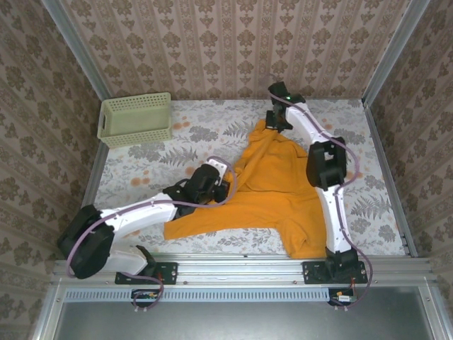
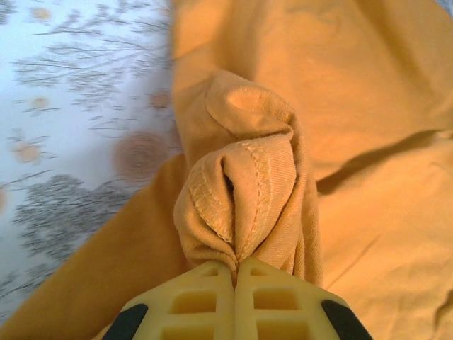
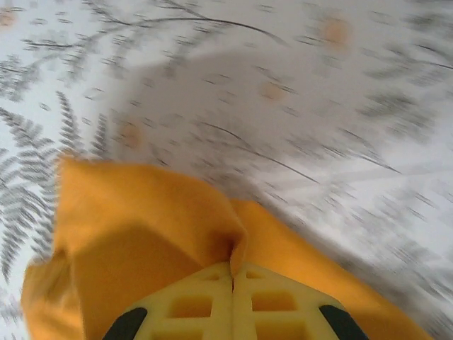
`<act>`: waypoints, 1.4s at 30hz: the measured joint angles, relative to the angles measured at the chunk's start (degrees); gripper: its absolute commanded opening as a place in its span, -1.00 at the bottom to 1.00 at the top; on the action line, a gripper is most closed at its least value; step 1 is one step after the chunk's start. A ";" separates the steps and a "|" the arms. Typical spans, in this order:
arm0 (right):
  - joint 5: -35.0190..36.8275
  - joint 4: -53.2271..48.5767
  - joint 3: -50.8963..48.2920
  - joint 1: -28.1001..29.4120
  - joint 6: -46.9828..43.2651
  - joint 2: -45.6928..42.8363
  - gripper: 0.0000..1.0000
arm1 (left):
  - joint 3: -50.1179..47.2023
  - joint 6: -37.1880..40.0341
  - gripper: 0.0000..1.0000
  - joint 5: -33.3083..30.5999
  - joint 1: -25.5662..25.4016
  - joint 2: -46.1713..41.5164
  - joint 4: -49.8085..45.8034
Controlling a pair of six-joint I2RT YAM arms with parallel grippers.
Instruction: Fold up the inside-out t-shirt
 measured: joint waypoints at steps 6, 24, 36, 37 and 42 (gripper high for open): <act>0.44 11.39 -37.40 -4.20 7.19 -34.05 -1.00 | -5.20 0.00 -0.84 -2.80 0.98 -8.92 -1.38; -5.60 24.74 -83.82 -17.16 19.08 -58.34 -1.00 | -21.75 -8.66 0.01 -6.43 -6.82 -32.68 -11.82; -9.38 26.84 -86.55 -16.39 19.19 -63.49 -1.00 | 12.98 -10.21 0.41 -13.11 -15.19 0.55 -24.37; -9.38 26.80 -86.55 -16.39 19.30 -64.08 -1.00 | 15.91 -10.21 0.41 -14.05 -16.31 4.22 -25.75; -9.35 26.73 -86.58 -16.39 19.34 -65.33 -1.00 | 26.86 -10.14 0.43 -18.03 -19.17 18.82 -34.07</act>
